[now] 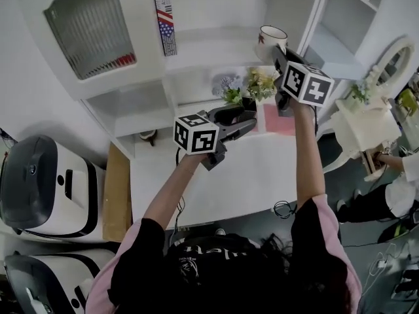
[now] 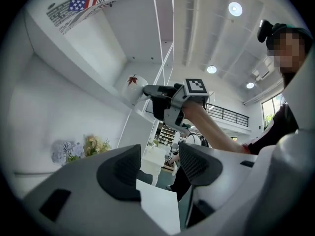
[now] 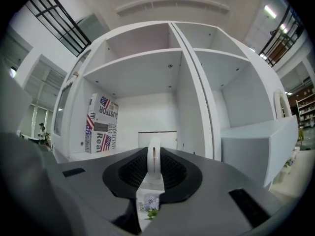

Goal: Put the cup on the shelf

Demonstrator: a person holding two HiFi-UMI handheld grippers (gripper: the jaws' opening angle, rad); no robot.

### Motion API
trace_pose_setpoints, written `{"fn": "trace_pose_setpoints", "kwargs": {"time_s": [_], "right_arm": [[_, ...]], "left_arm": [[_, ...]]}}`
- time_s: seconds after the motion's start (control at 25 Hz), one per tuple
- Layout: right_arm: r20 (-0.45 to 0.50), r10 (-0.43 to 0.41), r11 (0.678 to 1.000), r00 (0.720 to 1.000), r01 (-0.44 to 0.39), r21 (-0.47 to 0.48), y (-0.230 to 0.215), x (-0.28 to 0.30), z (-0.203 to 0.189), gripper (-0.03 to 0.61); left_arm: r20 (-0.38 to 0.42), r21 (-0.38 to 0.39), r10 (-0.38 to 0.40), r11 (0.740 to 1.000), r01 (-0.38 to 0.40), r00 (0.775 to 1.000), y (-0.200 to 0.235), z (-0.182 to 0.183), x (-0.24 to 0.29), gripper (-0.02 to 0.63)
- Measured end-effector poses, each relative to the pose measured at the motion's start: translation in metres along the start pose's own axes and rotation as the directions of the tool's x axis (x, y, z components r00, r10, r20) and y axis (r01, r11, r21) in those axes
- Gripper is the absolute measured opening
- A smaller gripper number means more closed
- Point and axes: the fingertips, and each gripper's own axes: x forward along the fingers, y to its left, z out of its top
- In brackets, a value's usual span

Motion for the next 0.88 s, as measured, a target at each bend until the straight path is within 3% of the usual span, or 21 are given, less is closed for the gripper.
{"fn": "trace_pose_setpoints", "kwargs": {"time_s": [0.16, 0.4, 0.56, 0.88], "right_arm": [[-0.011, -0.014, 1.0, 1.0, 0.014, -0.021, -0.003, 0.017, -0.001, 0.084], [-0.045, -0.023, 0.999, 0.999, 0.022, -0.025, -0.011, 0.043, -0.001, 0.084], [-0.073, -0.042, 0.999, 0.996, 0.04, -0.027, -0.018, 0.059, -0.003, 0.084], [-0.112, -0.074, 0.997, 0.991, 0.071, -0.033, -0.023, 0.075, -0.003, 0.084]], "left_arm": [[0.022, -0.025, 0.014, 1.0, -0.013, 1.0, 0.0, -0.007, -0.013, 0.25], [0.038, 0.01, 0.047, 0.999, -0.047, 0.998, -0.011, -0.015, -0.035, 0.247], [0.066, -0.04, 0.047, 0.998, -0.045, 0.997, -0.016, -0.023, -0.043, 0.242], [0.037, -0.075, 0.051, 0.996, -0.048, 0.998, -0.024, -0.045, -0.057, 0.241]]}}
